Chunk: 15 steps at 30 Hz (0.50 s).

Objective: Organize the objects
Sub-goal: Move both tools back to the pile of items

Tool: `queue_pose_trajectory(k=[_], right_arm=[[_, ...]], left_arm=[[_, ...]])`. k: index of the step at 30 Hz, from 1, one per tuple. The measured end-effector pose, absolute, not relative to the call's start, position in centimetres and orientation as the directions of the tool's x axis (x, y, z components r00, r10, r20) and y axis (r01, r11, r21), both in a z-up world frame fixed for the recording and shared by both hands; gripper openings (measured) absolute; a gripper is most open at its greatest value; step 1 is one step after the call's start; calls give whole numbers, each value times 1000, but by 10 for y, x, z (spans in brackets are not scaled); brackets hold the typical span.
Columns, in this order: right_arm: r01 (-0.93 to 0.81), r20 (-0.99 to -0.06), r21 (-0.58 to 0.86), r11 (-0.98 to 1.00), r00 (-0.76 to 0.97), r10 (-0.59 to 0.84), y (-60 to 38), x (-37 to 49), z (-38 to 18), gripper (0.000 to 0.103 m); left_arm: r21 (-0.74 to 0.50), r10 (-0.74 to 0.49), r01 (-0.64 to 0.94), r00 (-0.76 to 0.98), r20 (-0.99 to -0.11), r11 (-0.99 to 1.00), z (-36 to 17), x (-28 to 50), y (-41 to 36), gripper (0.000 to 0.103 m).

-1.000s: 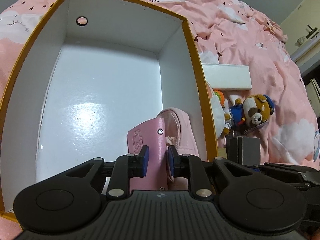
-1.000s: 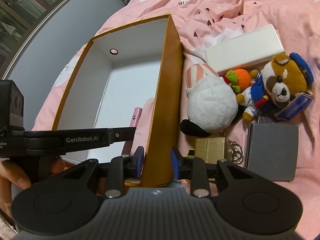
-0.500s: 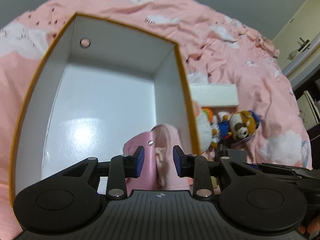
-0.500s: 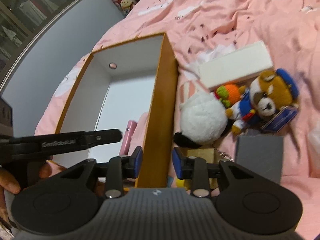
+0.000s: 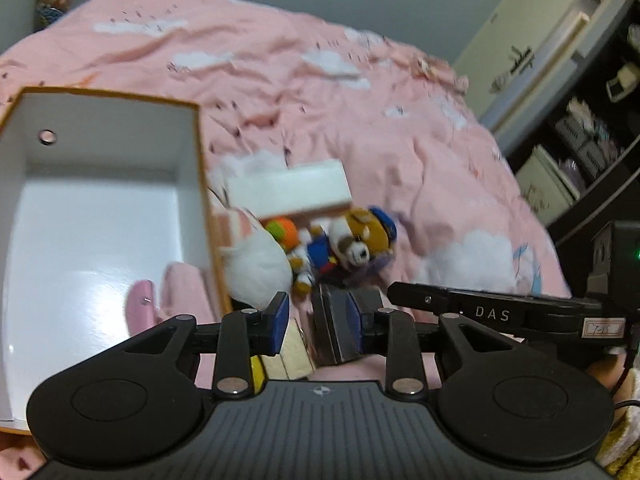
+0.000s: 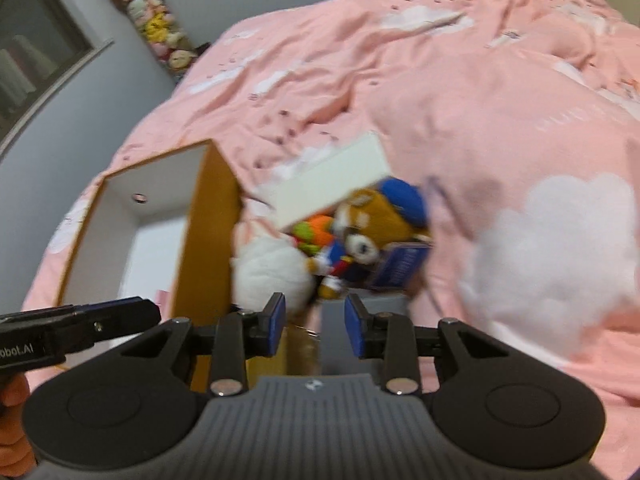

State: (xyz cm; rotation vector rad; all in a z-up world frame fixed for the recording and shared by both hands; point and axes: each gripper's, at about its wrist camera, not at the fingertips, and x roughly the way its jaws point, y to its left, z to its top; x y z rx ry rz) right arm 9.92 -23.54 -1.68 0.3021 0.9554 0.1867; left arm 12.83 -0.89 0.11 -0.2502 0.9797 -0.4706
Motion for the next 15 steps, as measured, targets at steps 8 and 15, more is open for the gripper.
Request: queue_pose_trajectory(k=[8,15], right_arm=[[-124,-851,128,984,497,173,-204,97,-52,53],[-179,-885,-33,983,463,54,-180,108,-87,74]], left_arm=[[-349,-427,251,430,-795,903,-20,133,-32,34],[-335,-398,218,418,-816,916,-29,139,-30,34]])
